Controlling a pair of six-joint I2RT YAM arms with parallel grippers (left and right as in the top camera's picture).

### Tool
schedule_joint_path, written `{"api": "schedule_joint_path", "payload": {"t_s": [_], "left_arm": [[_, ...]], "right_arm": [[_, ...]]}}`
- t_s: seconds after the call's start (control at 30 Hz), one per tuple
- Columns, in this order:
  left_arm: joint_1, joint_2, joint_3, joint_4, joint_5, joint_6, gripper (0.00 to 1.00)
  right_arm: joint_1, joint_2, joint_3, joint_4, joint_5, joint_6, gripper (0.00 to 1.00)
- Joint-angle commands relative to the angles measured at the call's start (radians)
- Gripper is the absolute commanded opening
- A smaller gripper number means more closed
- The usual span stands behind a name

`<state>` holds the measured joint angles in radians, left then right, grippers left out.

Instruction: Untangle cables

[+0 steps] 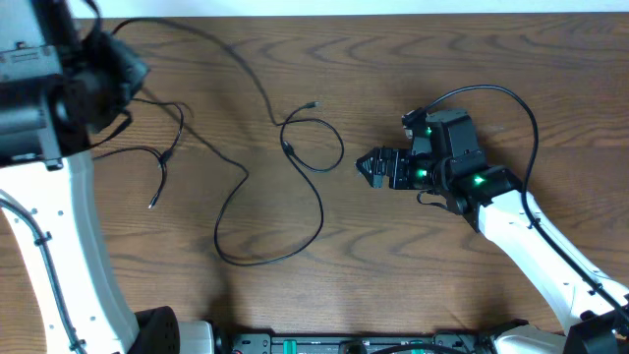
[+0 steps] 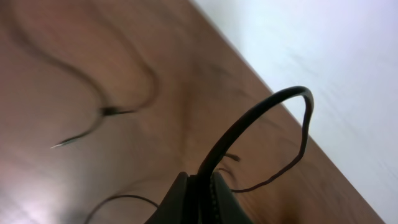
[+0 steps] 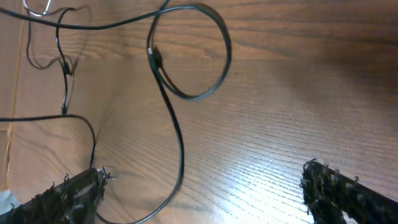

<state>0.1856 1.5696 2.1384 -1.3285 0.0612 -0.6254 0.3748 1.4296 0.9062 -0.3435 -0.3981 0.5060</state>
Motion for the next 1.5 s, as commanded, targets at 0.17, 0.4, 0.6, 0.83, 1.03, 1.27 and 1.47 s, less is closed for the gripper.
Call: {"api": "schedule_joint_path", "payload": {"t_s": [0.17, 0.4, 0.6, 0.83, 1.03, 1.27, 1.47], "left_arm": [[0.217, -0.021, -0.077, -0.064, -0.074, -0.05, 0.07], [0.303, -0.021, -0.211, -0.052, -0.248, -0.05, 0.08], [0.31, -0.019, -0.368, 0.076, -0.378, -0.05, 0.08], [0.327, 0.006, -0.527, 0.274, -0.595, -0.05, 0.08], [0.403, 0.08, -0.581, 0.413, -0.703, -0.033, 0.08], [0.491, 0.219, -0.581, 0.571, -0.705, 0.233, 0.08], [0.55, 0.296, -0.581, 0.701, -0.705, 0.392, 0.08]], "right_arm": [[0.005, -0.003, 0.011, -0.002, 0.026, 0.021, 0.99], [0.005, -0.003, 0.011, -0.001, 0.049, 0.021, 0.99], [0.005, -0.003, 0.011, 0.0, 0.068, 0.022, 0.99], [0.006, -0.003, 0.011, 0.002, 0.068, 0.022, 0.99], [0.006, -0.003, 0.009, 0.002, 0.105, 0.021, 0.99], [0.006, -0.003, 0.009, 0.002, 0.147, 0.021, 0.99], [0.006, -0.003, 0.009, 0.003, 0.184, 0.022, 0.99]]}}
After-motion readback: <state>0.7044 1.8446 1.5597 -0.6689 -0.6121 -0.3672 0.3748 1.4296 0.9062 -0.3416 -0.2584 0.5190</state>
